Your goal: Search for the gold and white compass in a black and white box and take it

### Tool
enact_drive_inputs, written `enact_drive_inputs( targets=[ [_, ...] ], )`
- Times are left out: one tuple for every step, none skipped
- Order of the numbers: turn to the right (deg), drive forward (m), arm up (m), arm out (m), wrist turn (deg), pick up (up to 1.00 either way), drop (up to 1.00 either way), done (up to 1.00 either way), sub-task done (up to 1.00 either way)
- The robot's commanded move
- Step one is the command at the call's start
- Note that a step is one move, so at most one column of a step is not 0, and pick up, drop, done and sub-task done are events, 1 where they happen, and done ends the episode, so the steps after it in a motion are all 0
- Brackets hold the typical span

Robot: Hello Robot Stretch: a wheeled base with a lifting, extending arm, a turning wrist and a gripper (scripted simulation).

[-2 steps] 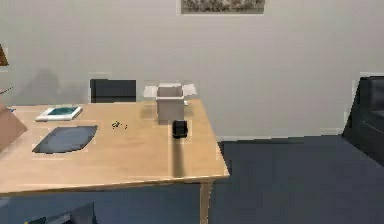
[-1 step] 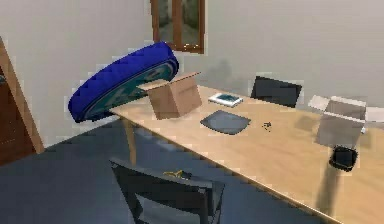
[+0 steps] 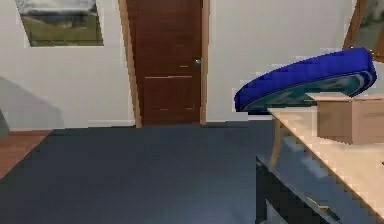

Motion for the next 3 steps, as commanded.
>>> enact_drive_inputs(
  targets=[
    [45.0, 0.00, 0.00, 0.00, 0.0, 0.00, 0.00, 0.00, 0.00],
    [24.0, 0.00, 0.00, 0.00, 0.0, 0.00, 0.00, 0.00, 0.00],
    [0.0, 0.40, 0.00, 0.00, 0.0, 0.00, 0.00, 0.00, 0.00]
  ],
)
